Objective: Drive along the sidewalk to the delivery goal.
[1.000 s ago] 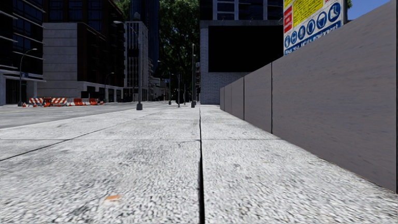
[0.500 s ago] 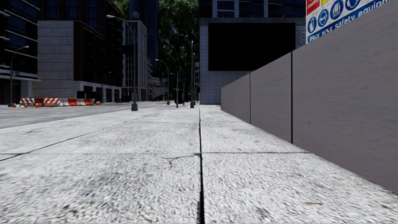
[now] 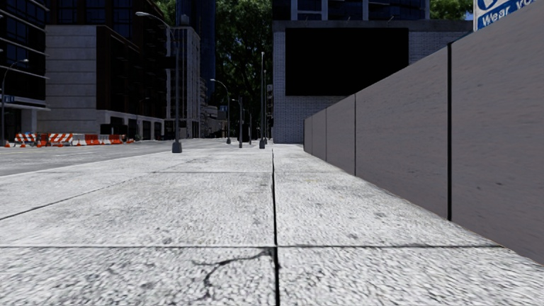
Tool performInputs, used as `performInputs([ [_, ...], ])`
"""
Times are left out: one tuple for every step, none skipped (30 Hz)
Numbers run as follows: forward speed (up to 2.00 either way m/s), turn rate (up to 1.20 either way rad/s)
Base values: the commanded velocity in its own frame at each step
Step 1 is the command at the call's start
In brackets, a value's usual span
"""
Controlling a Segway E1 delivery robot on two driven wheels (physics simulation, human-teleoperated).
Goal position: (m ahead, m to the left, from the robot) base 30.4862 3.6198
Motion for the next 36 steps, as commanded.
performInputs([
  [2.0,0.0],
  [2.0,0.0],
  [2.0,0.0],
  [2.0,0.0],
  [2.0,0.0],
  [2.0,0.0],
  [2.0,0.0],
  [2.0,0.0],
  [2.0,0.0],
  [2.0,0.0],
  [2.0,0.0],
  [2.0,0.0],
  [2.0,0.0],
  [2.0,0.0],
  [2.0,0.0],
  [2.0,0.0],
  [2.0,0.0],
  [2.0,0.0],
  [2.0,0.0],
  [2.0,0.0],
  [2.0,0.0],
  [2.0,0.0],
  [2.0,0.0],
  [2.0,0.0],
  [2.0,0.0],
  [2.0,0.0],
  [2.0,0.0],
  [2.0,0.0],
  [2.0,0.0],
  [2.0,0.0],
  [2.0,0.0],
  [2.0,0.0],
  [2.0,0.0],
  [2.0,0.0],
  [2.0,0.0],
  [2.0,0.0],
])
